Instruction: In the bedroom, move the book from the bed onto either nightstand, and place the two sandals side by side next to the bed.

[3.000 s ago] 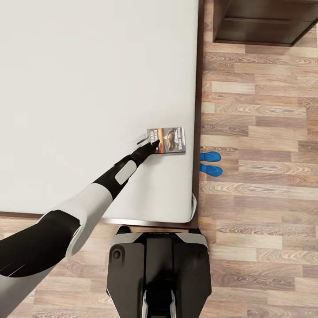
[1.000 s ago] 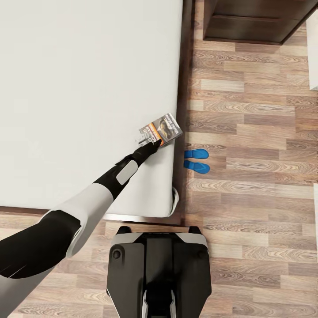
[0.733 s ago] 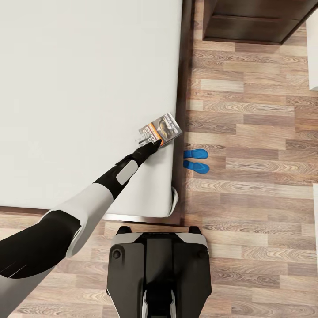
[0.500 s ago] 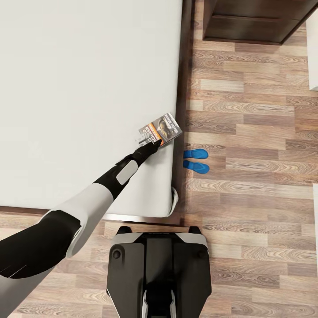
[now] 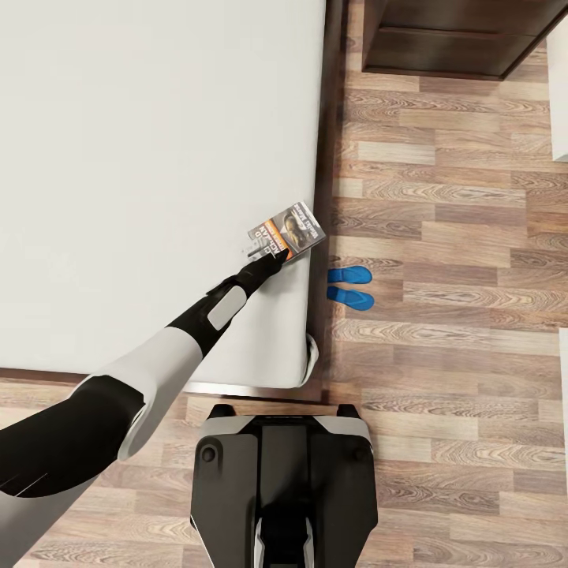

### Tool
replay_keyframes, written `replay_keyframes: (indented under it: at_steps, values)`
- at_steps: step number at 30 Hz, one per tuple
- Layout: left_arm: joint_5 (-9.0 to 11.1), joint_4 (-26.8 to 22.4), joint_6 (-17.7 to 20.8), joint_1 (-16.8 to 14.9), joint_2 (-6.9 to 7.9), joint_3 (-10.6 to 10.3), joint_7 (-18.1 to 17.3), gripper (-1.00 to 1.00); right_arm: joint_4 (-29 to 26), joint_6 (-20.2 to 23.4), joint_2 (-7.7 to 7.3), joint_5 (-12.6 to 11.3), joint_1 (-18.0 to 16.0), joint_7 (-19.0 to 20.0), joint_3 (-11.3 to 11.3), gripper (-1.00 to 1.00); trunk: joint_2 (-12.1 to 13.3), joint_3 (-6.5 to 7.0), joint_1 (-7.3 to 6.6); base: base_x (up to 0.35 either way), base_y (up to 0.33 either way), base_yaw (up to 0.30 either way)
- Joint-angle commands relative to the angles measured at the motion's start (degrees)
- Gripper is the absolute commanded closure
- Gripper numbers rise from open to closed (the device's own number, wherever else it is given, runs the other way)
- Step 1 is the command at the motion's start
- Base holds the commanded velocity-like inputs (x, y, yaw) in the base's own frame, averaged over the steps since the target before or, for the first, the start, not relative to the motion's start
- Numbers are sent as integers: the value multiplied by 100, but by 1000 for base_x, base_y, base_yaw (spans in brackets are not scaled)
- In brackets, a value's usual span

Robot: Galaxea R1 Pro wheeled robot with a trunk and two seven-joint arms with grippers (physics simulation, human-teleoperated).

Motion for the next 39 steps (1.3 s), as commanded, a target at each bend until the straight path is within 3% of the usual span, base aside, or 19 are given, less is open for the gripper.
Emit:
replay_keyframes:
  at_steps: [1,16,28,39]
  values:
    - [75,11,17,-2,3,-37,-5,-100,10,-22,-1,60,-4,-18,-48,-100,-7,-5,5,0,0,0]
    - [76,13,19,-2,3,-36,-20,-100,10,-22,-1,60,-4,-18,-49,-100,-7,-5,5,-2,7,0]
    - [83,19,21,-2,3,-37,-27,-100,10,-22,-1,60,-2,-20,-49,-100,-7,-5,5,-56,187,0]
    - [74,15,18,68,3,-46,-32,-100,10,-22,-1,60,-4,-18,-49,-100,-7,-5,5,-13,49,0]
